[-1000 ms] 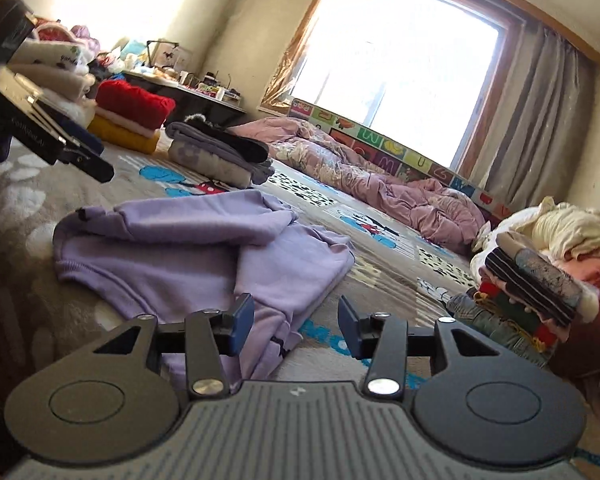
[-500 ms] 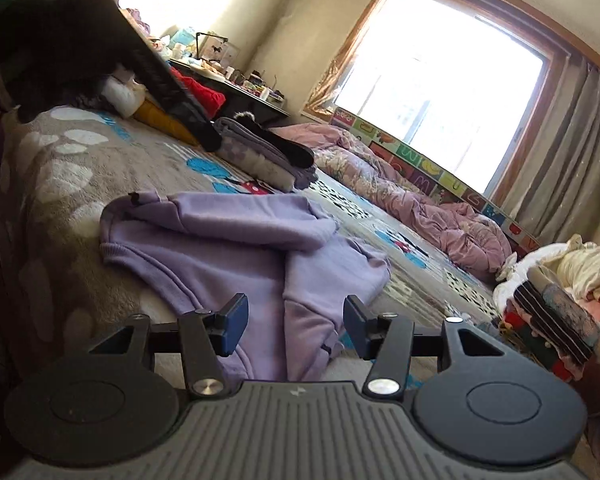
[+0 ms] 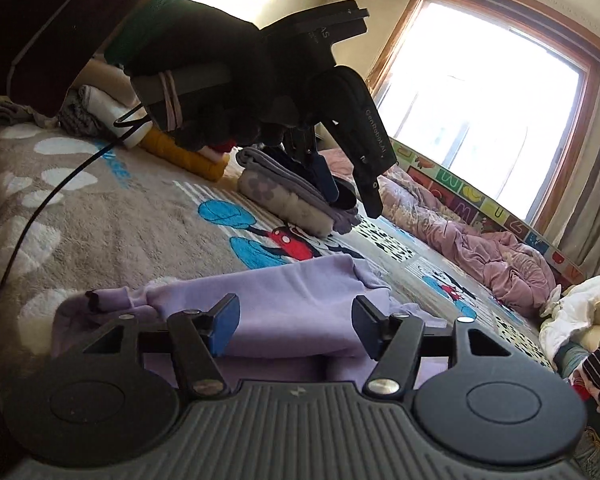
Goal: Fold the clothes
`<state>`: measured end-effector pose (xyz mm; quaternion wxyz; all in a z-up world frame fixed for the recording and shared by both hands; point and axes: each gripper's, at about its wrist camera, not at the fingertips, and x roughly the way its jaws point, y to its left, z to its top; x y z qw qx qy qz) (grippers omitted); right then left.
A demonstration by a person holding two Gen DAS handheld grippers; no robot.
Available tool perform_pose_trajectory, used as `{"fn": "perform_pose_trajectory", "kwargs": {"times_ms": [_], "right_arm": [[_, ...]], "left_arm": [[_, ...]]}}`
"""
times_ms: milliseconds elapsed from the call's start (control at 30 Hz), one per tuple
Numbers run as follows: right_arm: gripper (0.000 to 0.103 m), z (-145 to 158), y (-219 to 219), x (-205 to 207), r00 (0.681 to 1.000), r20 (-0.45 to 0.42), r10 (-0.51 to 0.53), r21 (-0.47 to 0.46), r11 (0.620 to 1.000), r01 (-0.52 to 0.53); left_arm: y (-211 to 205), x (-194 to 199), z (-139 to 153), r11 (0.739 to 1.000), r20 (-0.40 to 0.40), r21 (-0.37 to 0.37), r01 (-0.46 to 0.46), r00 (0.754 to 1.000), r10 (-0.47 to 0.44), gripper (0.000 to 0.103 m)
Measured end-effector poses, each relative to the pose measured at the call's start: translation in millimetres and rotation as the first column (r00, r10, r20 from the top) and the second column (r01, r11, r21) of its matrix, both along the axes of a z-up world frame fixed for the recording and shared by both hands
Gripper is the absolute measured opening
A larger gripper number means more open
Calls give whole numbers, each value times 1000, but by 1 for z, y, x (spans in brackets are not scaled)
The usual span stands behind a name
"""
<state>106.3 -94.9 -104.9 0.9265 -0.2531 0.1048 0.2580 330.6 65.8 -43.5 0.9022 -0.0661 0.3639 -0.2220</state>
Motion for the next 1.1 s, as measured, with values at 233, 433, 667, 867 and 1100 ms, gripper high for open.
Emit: {"fn": "perform_pose_trajectory", "kwargs": {"times_ms": [233,433,667,867,1100], "right_arm": [[64,-5,-12,30,995,-85,-45,69,996,51],[68,-6,3,42,995,-98,-5,48,999,10],[68,-6,18,58,984,-172,-39,14,999,42],[68,-6,22,56,973,-231,-11,47,999,22],[68,-15,26,52,970,-244,-2,45,999,14]], "left_arm": [[-3,56,-16,1000,-79,-15,-15,997,14,55],[-4,89,-30,1000,-131,-12,15,991,-16,54],[-7,109,-50,999,-180,-5,45,983,-45,46],[-16,110,-57,994,-147,16,108,984,-104,4],[-5,101,-53,990,0,-92,110,994,-110,2]]}}
